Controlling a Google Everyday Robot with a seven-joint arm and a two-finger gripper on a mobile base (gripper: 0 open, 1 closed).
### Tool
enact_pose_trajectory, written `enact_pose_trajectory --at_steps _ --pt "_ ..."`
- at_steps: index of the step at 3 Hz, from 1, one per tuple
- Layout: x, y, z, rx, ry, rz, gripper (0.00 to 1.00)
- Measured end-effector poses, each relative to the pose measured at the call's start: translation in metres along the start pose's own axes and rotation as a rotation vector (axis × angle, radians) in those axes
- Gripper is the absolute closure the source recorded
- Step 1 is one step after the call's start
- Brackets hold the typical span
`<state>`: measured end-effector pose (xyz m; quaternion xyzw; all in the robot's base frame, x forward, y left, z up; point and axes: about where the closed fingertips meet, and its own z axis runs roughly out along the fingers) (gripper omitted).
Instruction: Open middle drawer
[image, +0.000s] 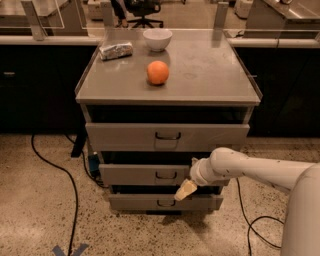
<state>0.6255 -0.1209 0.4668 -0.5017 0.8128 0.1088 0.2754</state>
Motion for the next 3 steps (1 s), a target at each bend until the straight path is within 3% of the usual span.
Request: enact_pose_trajectory --at_steps 1,2,3 --pt "-0.019 -0.011 0.007 0.026 -0.023 -0.032 0.00" --pt "-0.021 -0.020 0.030 0.025 -0.006 -0.036 0.00" --pt "-0.006 -0.026 0.053 0.007 0.039 -0.005 0.00"
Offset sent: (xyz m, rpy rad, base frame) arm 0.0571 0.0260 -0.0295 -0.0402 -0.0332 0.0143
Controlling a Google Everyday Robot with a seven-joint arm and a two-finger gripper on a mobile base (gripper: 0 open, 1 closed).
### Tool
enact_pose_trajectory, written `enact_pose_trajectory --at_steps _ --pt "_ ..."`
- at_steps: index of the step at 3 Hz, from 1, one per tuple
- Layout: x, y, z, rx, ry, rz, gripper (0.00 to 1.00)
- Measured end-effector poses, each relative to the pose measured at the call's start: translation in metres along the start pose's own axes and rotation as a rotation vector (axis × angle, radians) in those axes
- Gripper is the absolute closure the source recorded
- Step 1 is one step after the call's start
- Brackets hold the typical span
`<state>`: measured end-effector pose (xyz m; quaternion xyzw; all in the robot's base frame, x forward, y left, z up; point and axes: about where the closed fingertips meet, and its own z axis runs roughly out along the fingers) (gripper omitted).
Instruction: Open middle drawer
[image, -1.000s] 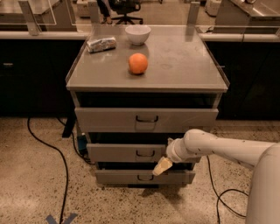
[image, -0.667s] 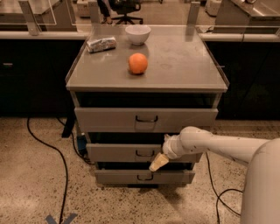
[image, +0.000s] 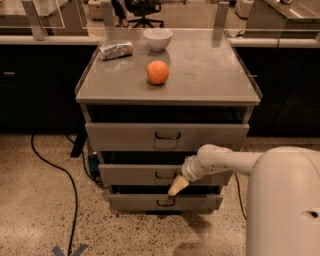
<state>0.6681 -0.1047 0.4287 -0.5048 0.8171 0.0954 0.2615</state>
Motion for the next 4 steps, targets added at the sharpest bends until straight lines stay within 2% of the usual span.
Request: enact_pose_trajectory --at_steps 1,3,4 --pt "0.021 0.003 0.015 -0.036 0.046 0.037 0.00" --pt "0.026 0.009 0.011 -0.056 0.058 0.047 0.00" --pt "0.042 0.025 -0.004 -0.097 0.074 0.074 0.00"
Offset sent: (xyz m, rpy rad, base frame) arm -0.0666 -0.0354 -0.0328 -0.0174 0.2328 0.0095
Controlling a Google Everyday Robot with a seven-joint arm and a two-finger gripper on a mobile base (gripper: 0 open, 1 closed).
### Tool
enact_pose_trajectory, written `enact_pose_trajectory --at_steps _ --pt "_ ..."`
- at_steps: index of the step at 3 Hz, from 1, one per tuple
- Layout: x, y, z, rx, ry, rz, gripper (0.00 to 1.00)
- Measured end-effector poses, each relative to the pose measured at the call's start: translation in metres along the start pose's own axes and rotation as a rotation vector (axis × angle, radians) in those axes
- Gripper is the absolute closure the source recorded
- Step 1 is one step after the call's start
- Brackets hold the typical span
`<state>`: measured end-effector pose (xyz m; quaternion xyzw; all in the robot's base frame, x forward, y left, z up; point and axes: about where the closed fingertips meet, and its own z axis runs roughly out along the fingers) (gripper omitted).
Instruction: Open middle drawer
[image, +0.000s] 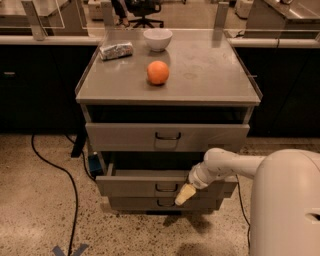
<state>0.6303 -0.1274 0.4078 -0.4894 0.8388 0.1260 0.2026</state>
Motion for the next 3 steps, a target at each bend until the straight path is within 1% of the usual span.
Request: enact_pose_trajectory --at_steps 1,3 --pt "0.000 0.000 0.000 0.000 0.000 0.000 0.00" --pt "-0.002 0.005 0.011 -0.015 0.016 -0.022 0.00"
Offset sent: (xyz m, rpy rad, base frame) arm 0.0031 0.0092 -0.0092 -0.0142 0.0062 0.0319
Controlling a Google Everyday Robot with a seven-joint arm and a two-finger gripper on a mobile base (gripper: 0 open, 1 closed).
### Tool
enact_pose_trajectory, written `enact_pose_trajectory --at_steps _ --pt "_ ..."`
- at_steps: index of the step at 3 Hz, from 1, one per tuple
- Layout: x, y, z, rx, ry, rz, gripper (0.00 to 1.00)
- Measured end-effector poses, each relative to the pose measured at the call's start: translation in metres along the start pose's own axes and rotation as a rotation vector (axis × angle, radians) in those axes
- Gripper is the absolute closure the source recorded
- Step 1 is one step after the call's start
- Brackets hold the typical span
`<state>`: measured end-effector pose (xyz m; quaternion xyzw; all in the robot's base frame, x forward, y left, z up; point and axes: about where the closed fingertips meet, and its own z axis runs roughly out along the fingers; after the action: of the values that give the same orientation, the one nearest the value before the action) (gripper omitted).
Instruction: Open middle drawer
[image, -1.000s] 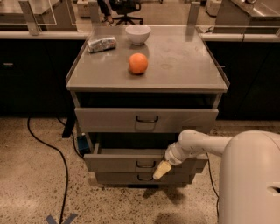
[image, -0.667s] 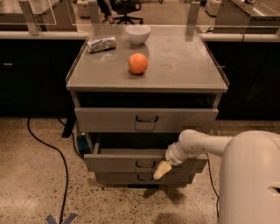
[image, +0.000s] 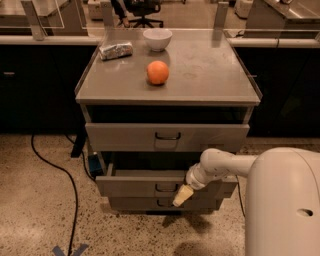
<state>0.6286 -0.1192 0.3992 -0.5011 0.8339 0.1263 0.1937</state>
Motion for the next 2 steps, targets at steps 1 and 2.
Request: enact_pose_trajectory --at_steps 1,2 --pt "0.006 0.010 0.003 -0.021 0.026 -0.011 0.00" --pt "0.014 0.024 -0.002 -0.044 0.054 -0.015 0.00"
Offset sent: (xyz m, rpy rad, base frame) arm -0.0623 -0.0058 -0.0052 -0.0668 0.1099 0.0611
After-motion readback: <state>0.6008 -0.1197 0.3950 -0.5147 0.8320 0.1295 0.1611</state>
